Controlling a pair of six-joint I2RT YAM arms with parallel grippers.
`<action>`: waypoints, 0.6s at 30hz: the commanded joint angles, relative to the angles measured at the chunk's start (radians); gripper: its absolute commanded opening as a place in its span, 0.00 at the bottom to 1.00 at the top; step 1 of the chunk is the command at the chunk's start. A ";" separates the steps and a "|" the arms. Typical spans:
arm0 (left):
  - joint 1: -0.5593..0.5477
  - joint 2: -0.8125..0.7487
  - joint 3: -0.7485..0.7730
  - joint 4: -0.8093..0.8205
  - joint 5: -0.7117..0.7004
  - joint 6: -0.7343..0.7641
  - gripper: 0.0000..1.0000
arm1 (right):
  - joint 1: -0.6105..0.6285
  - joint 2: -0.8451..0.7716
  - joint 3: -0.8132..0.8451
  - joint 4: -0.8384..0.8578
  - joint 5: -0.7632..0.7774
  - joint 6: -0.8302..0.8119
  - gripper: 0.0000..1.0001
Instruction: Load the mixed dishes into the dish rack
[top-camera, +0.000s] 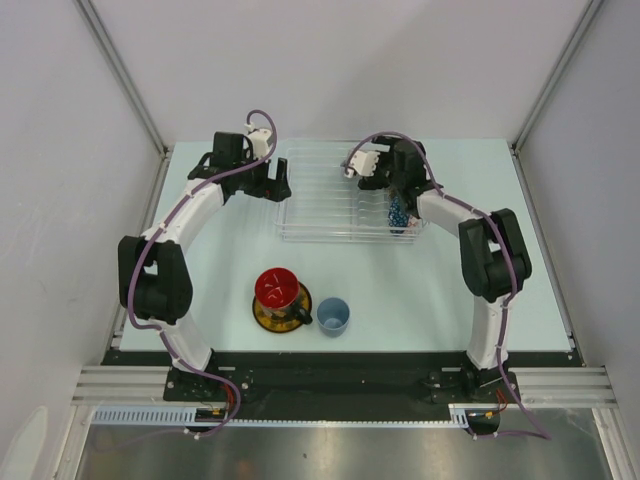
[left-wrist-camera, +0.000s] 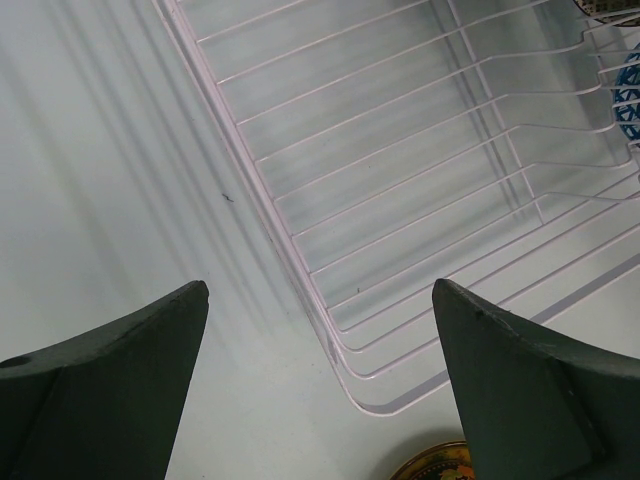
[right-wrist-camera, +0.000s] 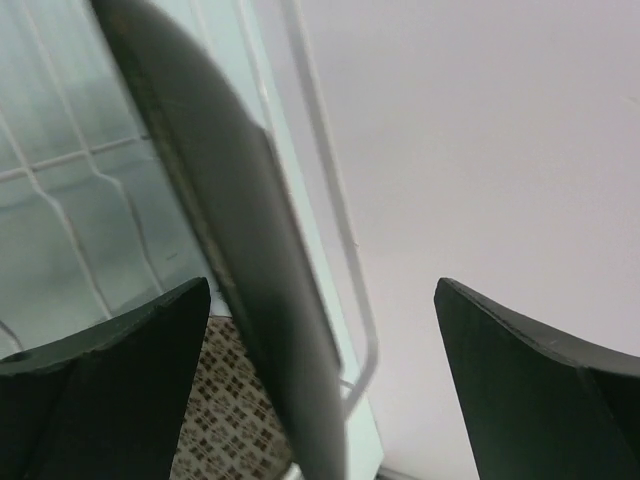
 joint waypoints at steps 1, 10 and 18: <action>0.005 -0.032 0.018 0.013 0.024 -0.010 1.00 | 0.018 -0.134 -0.009 0.077 0.060 0.057 1.00; 0.003 -0.082 0.047 -0.041 0.024 0.002 1.00 | 0.150 -0.381 -0.012 -0.025 0.327 0.296 1.00; 0.003 -0.164 0.027 -0.085 0.028 0.023 1.00 | 0.267 -0.599 -0.011 -0.346 0.532 0.649 1.00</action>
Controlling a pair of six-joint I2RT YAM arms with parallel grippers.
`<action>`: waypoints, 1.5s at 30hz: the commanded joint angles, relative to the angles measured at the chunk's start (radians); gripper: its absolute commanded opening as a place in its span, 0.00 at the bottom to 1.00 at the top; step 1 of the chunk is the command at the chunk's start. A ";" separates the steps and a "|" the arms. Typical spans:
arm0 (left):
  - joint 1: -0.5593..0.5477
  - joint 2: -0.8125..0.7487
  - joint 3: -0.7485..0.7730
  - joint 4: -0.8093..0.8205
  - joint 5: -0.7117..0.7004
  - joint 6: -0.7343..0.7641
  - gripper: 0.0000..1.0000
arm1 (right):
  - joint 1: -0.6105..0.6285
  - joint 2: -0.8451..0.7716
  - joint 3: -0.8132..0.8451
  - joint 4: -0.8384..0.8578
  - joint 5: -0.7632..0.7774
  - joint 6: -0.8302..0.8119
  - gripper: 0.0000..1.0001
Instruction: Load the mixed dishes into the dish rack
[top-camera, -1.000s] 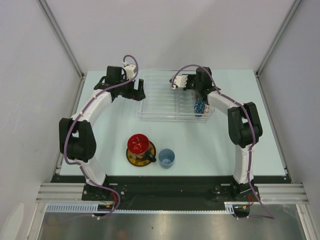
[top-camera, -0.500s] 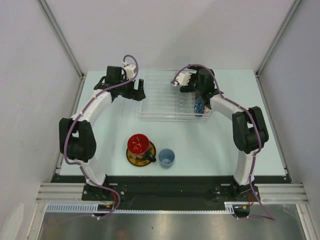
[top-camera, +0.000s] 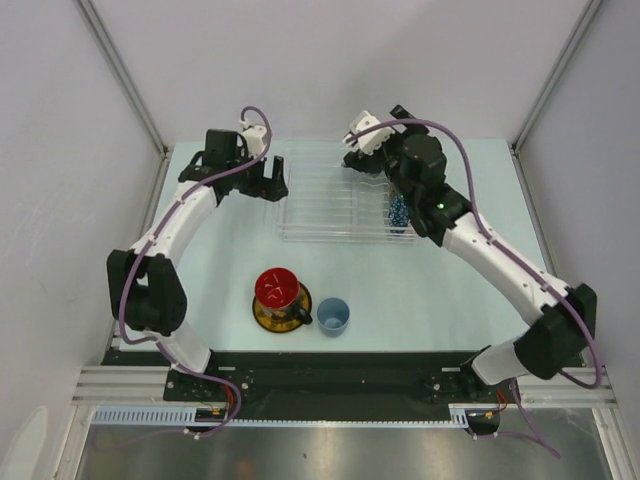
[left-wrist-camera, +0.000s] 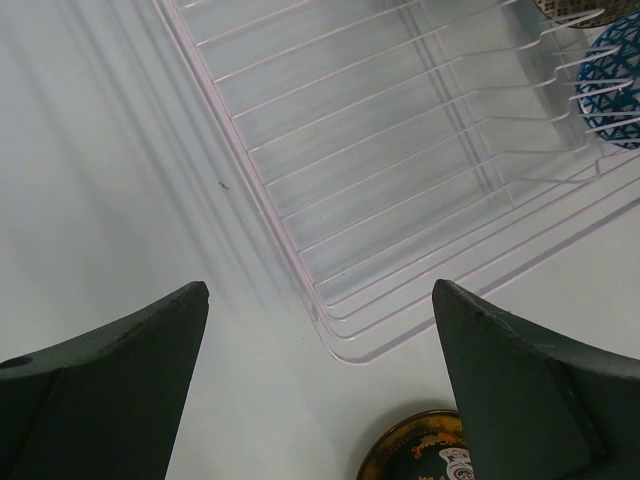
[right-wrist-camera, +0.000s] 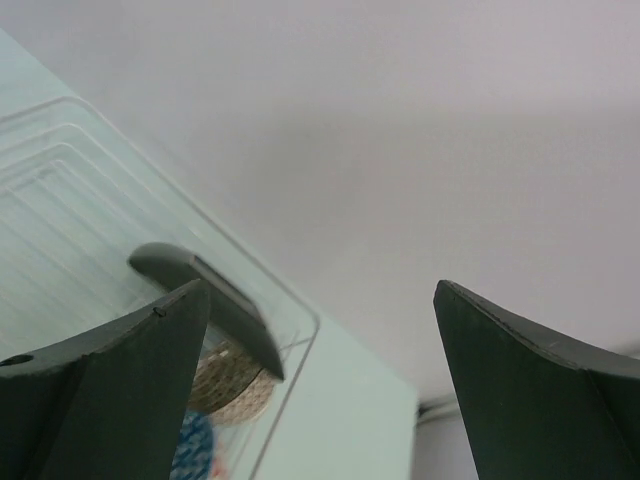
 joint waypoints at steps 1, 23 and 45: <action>0.005 -0.109 0.021 -0.023 0.027 0.026 1.00 | 0.031 -0.095 0.020 -0.256 0.169 0.335 1.00; 0.184 -0.531 -0.275 -0.147 0.115 0.109 1.00 | 0.493 0.000 -0.006 -0.658 0.285 0.952 0.89; 0.347 -0.566 -0.376 -0.112 0.205 0.066 1.00 | 0.652 0.232 0.260 -0.758 -0.189 0.633 0.80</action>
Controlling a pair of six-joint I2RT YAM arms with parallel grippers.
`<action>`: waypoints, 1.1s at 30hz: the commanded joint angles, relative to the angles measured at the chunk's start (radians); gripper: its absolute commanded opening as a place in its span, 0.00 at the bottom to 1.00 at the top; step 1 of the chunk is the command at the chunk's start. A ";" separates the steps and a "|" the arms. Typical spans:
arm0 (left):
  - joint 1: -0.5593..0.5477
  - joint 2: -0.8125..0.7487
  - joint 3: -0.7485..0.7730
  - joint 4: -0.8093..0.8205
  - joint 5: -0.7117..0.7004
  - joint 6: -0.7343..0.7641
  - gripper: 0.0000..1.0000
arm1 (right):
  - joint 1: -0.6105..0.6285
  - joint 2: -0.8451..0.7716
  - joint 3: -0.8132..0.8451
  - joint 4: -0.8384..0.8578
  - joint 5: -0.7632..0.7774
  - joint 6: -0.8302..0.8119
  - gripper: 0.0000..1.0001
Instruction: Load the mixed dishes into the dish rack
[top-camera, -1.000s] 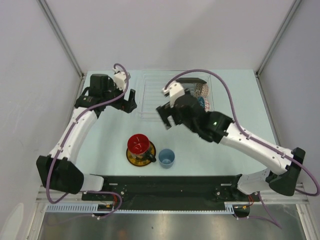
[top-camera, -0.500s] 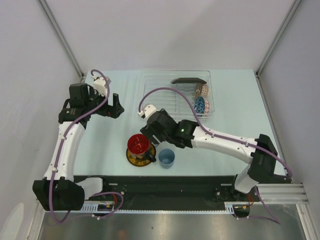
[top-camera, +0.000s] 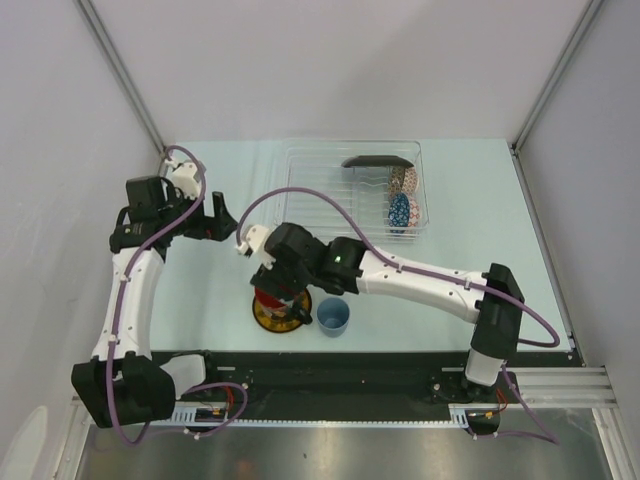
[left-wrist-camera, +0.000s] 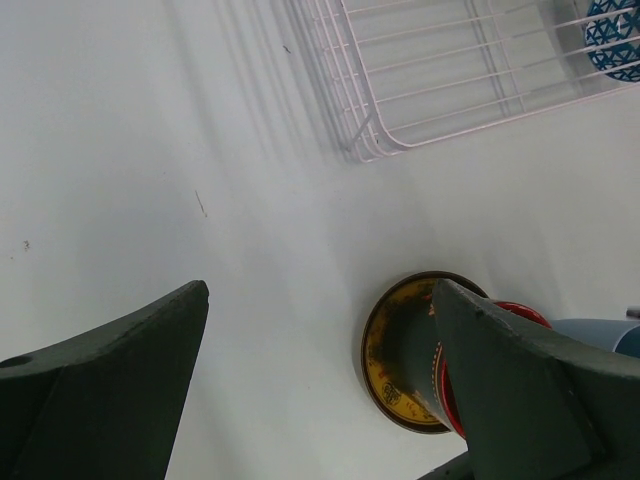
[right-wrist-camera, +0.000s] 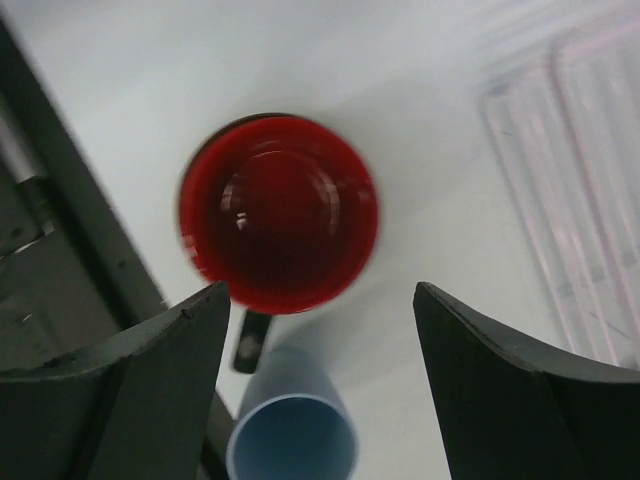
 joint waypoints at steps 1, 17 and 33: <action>0.020 -0.031 -0.002 0.036 0.027 -0.011 1.00 | 0.082 -0.060 0.020 -0.042 -0.156 -0.103 0.81; 0.026 -0.054 -0.009 0.035 -0.004 0.010 1.00 | 0.120 0.066 -0.048 0.030 -0.262 -0.115 0.77; 0.045 -0.031 -0.024 0.053 0.029 0.007 1.00 | 0.074 0.216 -0.028 0.113 -0.259 -0.118 0.66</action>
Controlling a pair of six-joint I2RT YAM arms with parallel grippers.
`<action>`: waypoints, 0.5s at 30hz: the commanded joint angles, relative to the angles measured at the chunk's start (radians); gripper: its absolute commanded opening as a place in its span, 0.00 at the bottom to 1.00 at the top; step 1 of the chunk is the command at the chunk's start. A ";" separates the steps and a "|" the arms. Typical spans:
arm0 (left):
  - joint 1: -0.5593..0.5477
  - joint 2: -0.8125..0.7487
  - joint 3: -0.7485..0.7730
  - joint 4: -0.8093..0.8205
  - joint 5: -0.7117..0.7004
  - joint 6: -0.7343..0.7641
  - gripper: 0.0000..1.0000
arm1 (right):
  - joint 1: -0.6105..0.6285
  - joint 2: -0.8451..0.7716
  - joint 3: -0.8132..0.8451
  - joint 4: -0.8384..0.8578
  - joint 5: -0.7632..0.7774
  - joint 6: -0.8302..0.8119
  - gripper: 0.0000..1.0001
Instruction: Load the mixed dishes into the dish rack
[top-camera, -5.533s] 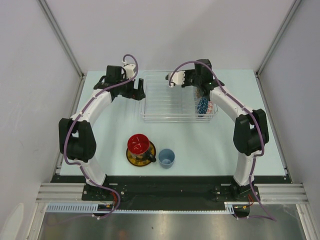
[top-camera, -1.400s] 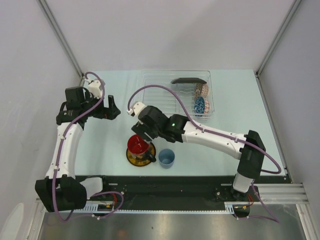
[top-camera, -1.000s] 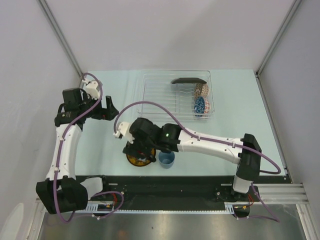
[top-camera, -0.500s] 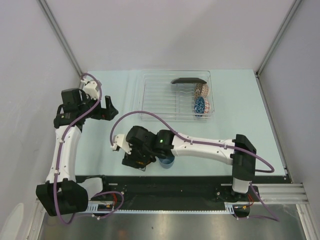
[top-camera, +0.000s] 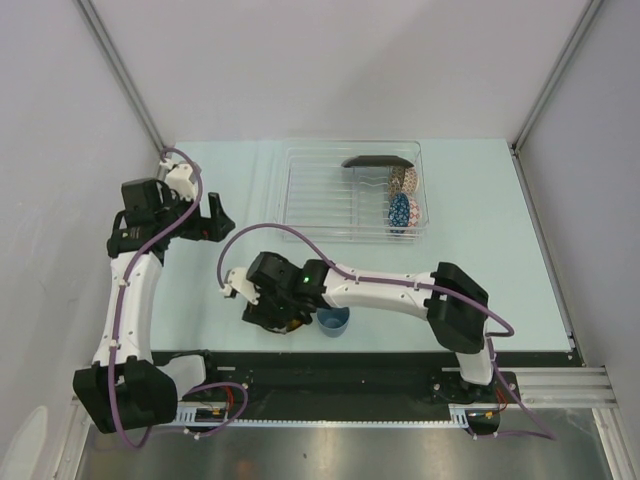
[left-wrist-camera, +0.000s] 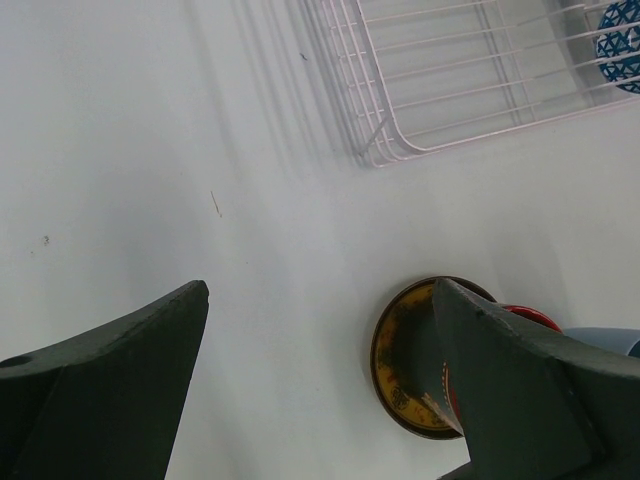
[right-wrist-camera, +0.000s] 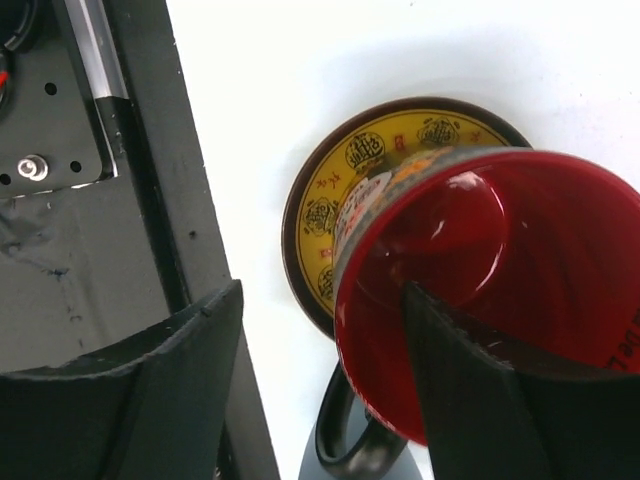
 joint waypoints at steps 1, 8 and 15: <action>0.015 -0.003 -0.006 0.037 0.029 0.006 1.00 | -0.007 0.040 0.017 0.043 -0.009 -0.009 0.59; 0.021 -0.005 0.007 0.029 0.028 0.017 1.00 | -0.027 0.096 0.034 0.052 0.002 -0.009 0.39; 0.028 -0.003 0.024 0.019 0.031 0.014 1.00 | -0.037 0.114 0.050 0.045 0.012 -0.010 0.00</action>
